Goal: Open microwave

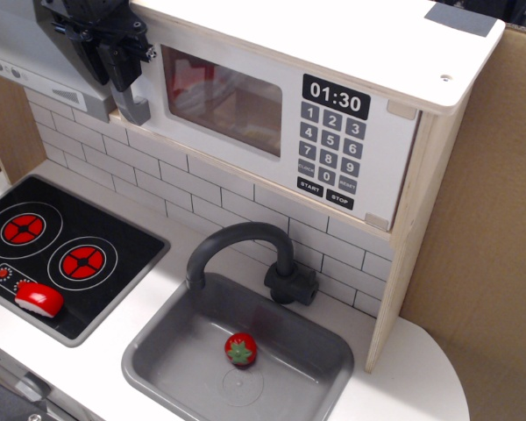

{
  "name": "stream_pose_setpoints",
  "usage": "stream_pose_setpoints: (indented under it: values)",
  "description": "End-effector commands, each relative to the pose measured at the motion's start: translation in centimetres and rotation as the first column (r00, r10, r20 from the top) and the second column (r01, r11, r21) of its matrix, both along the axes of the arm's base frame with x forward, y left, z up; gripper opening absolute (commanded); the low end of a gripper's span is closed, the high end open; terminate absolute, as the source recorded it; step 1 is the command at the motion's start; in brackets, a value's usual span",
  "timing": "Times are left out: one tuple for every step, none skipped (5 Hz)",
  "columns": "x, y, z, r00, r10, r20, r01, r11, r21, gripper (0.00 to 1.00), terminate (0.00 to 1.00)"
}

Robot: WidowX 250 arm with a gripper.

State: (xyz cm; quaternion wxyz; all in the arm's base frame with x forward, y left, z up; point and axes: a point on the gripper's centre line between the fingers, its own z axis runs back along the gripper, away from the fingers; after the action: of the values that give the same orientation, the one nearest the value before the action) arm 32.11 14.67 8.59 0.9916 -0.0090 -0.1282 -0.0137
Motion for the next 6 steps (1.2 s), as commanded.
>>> stream_pose_setpoints:
  values:
    - [-2.2,-0.1,1.3,0.997,-0.036,0.066,0.035,0.999,0.011,0.0,0.0]
    - [-4.2,-0.4,1.5,0.996,-0.059,0.069,0.058,0.998,0.021,0.0,0.0]
    - [-6.2,-1.3,1.9,0.997,-0.082,0.008,0.082,0.997,-0.014,1.0,0.0]
    - [-9.3,-3.7,4.0,0.989,-0.102,-0.105,0.088,0.987,-0.131,1.0,0.0]
    - [-9.1,-5.5,7.8,0.989,-0.106,-0.105,0.079,0.969,-0.233,1.0,0.0]
    - [-6.1,-5.9,10.7,0.998,-0.02,-0.055,0.003,0.957,-0.291,1.0,0.0]
